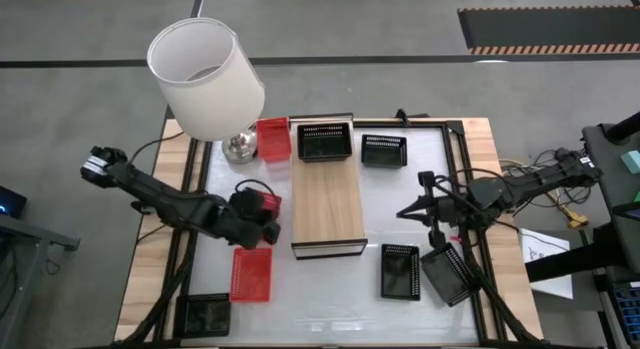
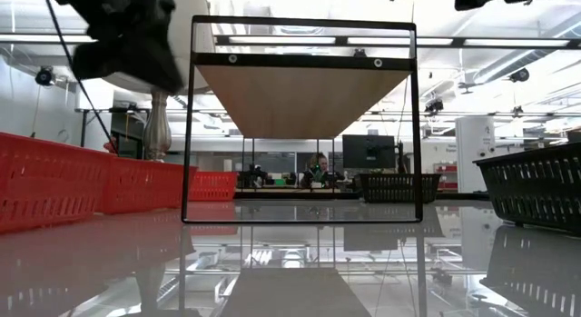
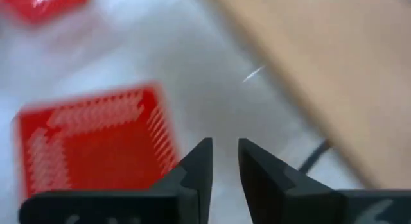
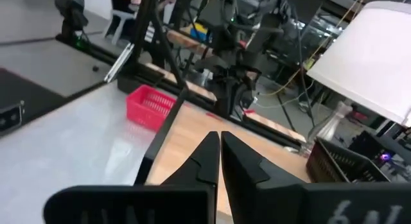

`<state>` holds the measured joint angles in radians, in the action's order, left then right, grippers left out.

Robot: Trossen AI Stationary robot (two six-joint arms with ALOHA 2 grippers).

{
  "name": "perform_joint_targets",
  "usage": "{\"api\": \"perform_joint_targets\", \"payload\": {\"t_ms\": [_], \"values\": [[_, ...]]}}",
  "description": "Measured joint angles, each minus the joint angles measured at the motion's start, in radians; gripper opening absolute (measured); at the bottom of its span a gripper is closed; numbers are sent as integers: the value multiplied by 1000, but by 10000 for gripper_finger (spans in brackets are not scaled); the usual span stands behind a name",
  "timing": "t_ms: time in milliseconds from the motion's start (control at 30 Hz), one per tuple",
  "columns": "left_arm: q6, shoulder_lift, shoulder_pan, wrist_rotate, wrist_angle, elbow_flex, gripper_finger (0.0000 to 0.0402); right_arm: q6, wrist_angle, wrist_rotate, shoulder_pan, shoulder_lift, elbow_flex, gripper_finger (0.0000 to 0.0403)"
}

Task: Stack baskets on shelf by color
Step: Put the red bin on the shelf

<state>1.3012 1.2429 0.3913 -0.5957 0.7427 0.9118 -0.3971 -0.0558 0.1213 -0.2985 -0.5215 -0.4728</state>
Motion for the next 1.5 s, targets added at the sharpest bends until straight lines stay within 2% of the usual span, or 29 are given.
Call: {"api": "perform_joint_targets", "payload": {"t_ms": [100, 300, 467, 767, 900, 1300, 1500], "values": [[77, 72, -4, 79, 149, 75, 45, -3, 37, 7, 0, 4, -3, 9], [92, 113, -6, 106, 154, 136, 40, 4, 39, 9, 0, 4, -5, 9], [133, 109, -6, 121, 156, 112, 49, 4, 44, 9, 0, 4, -5, 9], [169, 150, -18, 87, 154, 83, 126, 4, 44, 10, 0, 3, -5, 9], [169, 180, -30, 85, 146, 57, 146, 4, 45, 10, 0, 3, -5, 9], [184, 197, -44, 84, -26, -53, 148, 5, 52, 10, 0, 3, -6, 9], [185, 196, -45, 84, -47, -87, 148, 5, 52, 10, 0, 3, -6, 9]]}}
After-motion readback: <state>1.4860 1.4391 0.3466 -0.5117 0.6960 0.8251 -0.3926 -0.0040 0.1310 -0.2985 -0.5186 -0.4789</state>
